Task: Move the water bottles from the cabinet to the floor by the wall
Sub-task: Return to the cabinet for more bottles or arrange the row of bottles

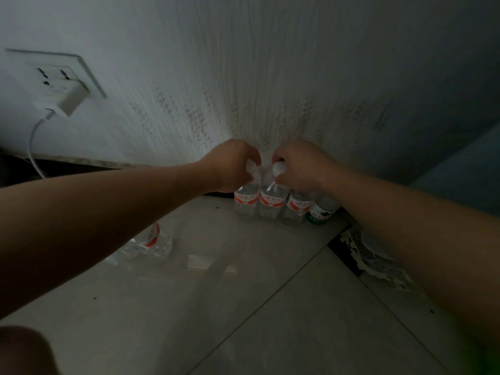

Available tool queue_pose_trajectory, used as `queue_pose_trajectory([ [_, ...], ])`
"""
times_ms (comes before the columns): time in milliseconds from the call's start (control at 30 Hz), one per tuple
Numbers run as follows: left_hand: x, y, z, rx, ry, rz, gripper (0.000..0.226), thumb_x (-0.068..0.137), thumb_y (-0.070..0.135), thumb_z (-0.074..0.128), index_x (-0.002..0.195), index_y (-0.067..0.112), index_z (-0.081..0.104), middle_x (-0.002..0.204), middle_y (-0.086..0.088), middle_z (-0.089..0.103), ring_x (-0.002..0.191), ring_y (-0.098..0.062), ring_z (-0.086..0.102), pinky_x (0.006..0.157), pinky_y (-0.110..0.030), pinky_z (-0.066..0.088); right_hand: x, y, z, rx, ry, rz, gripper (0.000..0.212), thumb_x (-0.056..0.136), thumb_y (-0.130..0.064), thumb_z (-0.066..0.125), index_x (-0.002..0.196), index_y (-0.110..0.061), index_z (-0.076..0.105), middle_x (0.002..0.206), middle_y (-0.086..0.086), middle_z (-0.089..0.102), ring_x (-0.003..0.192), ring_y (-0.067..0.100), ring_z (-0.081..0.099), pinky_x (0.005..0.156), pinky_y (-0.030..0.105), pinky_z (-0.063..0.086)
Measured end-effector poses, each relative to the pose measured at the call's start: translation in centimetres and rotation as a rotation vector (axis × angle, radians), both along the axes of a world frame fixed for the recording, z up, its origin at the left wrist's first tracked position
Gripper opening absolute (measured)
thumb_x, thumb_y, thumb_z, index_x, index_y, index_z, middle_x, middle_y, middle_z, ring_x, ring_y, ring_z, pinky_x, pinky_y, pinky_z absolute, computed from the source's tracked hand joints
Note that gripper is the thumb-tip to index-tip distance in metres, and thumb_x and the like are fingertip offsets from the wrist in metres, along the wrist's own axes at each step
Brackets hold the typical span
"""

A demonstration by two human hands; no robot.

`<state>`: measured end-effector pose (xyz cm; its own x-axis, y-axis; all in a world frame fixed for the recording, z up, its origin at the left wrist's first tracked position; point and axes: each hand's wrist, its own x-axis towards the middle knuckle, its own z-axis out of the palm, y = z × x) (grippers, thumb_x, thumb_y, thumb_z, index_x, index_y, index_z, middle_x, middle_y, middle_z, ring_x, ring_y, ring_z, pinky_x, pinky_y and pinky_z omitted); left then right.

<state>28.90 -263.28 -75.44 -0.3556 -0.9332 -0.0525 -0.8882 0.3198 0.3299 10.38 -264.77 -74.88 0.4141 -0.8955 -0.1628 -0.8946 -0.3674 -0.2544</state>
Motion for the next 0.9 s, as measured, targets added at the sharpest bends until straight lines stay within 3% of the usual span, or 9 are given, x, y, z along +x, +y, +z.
queue_pose_trajectory([
  [167,-0.1,0.2,0.2,-0.02,-0.002,-0.003,0.036,0.084,0.018,0.069,0.119,0.017,0.067,0.118,-0.006,0.066,0.108,-0.023,0.059,0.087,-0.029,0.043,0.1,0.1,0.1,0.001,0.0,-0.003,0.026,0.08,-0.018,0.068,0.106,-0.017,0.067,0.103,0.004,0.063,0.089,0.021,0.058,0.07,0.029,0.043],
  [367,-0.2,0.0,-0.1,-0.015,-0.027,0.014,0.04,0.081,0.021,0.073,0.12,0.019,0.065,0.119,-0.005,0.066,0.109,-0.023,0.059,0.088,-0.032,0.045,0.2,0.3,0.5,0.01,0.011,-0.006,0.033,0.08,-0.018,0.066,0.113,-0.019,0.065,0.109,0.005,0.064,0.094,0.023,0.059,0.078,0.035,0.052],
  [533,-0.2,0.0,-0.1,-0.012,-0.045,0.018,0.042,0.082,0.022,0.073,0.122,0.019,0.064,0.121,-0.005,0.065,0.112,-0.023,0.058,0.09,-0.032,0.045,0.1,0.3,0.7,0.013,0.008,-0.008,0.043,0.08,-0.019,0.068,0.123,-0.019,0.061,0.118,0.003,0.062,0.102,0.022,0.058,0.079,0.031,0.047],
  [767,0.1,0.2,0.2,-0.004,-0.045,0.042,0.054,0.078,0.037,0.077,0.128,0.025,0.058,0.125,-0.001,0.061,0.115,-0.021,0.056,0.092,-0.034,0.047,0.5,0.3,1.5,0.017,0.003,-0.011,0.055,0.075,-0.036,0.074,0.126,-0.025,0.058,0.116,-0.001,0.062,0.099,0.019,0.059,0.083,0.037,0.053],
  [900,1.1,0.3,1.2,0.011,0.006,0.074,0.057,0.077,0.046,0.076,0.128,0.028,0.057,0.12,0.004,0.061,0.098,-0.011,0.054,0.084,-0.029,0.046,1.0,0.3,2.4,-0.042,-0.005,0.013,0.054,0.075,-0.047,0.071,0.122,-0.024,0.061,0.111,-0.002,0.062,0.092,0.017,0.058,0.075,0.032,0.05],
])
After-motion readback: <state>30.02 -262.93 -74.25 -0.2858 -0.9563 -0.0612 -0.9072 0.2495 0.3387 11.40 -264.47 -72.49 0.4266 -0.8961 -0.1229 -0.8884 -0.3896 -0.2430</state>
